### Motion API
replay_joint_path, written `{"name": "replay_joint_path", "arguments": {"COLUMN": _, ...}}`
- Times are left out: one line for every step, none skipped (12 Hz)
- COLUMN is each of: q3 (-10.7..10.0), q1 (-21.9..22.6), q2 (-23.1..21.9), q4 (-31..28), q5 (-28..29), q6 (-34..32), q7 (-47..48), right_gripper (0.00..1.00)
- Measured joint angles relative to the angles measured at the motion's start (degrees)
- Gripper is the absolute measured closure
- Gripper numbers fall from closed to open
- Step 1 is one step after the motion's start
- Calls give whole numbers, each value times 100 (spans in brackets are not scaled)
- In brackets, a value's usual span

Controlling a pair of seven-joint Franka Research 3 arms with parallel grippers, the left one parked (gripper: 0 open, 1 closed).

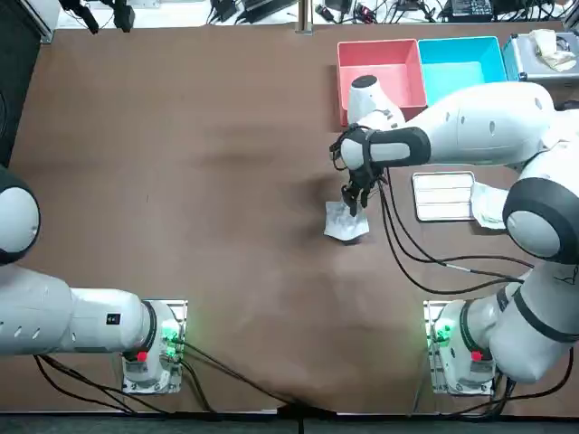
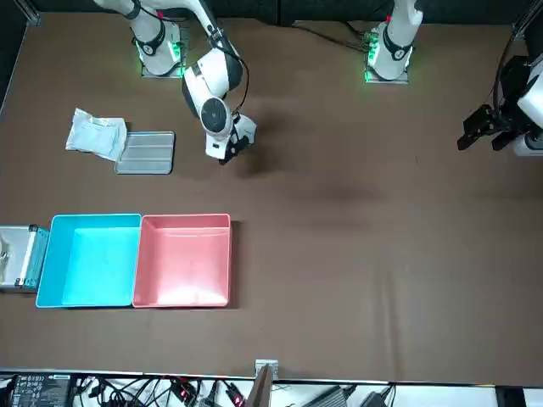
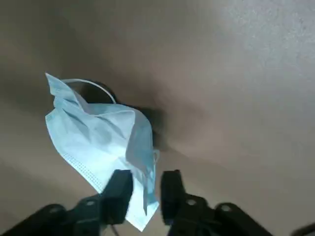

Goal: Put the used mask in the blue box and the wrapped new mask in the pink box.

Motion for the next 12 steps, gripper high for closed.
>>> {"name": "replay_joint_path", "arguments": {"q3": -4, "q1": 0, "q2": 18, "q4": 0, "q5": 0, "q6": 0, "q7": 2, "right_gripper": 66}}
{"name": "replay_joint_path", "arguments": {"q3": -14, "q1": 0, "q2": 31, "q4": 0, "q5": 0, "q6": -1, "q7": 9, "right_gripper": 80}}
{"name": "replay_joint_path", "arguments": {"q3": -31, "q1": 0, "q2": 33, "q4": 2, "q5": 1, "q6": -2, "q7": 26, "right_gripper": 83}}
{"name": "replay_joint_path", "arguments": {"q3": -56, "q1": -2, "q2": 31, "q4": 26, "q5": 2, "q6": -25, "q7": 105, "right_gripper": 85}}
{"name": "replay_joint_path", "arguments": {"q3": -97, "q1": -11, "q2": 22, "q4": 102, "q5": 5, "q6": -119, "q7": 289, "right_gripper": 95}}
{"name": "replay_joint_path", "arguments": {"q3": -151, "q1": -48, "q2": 5, "q4": 261, "q5": 5, "q6": -339, "q7": 538, "right_gripper": 98}}
{"name": "replay_joint_path", "arguments": {"q3": -211, "q1": -136, "q2": -26, "q4": 499, "q5": 5, "q6": -678, "q7": 769, "right_gripper": 98}}
{"name": "replay_joint_path", "arguments": {"q3": -266, "q1": -300, "q2": -65, "q4": 825, "q5": 4, "q6": -1085, "q7": 932, "right_gripper": 98}}
{"name": "replay_joint_path", "arguments": {"q3": -304, "q1": -543, "q2": -113, "q4": 1215, "q5": 5, "q6": -1528, "q7": 1005, "right_gripper": 98}}
{"name": "replay_joint_path", "arguments": {"q3": -330, "q1": -844, "q2": -151, "q4": 1647, "q5": 5, "q6": -1990, "q7": 1032, "right_gripper": 98}}
{"name": "replay_joint_path", "arguments": {"q3": -366, "q1": -1522, "q2": -235, "q4": 2432, "q5": 2, "q6": -2710, "q7": 1035, "right_gripper": 98}}
{"name": "replay_joint_path", "arguments": {"q3": -379, "q1": -1857, "q2": -276, "q4": 2713, "q5": -1, "q6": -2883, "q7": 1035, "right_gripper": 98}}
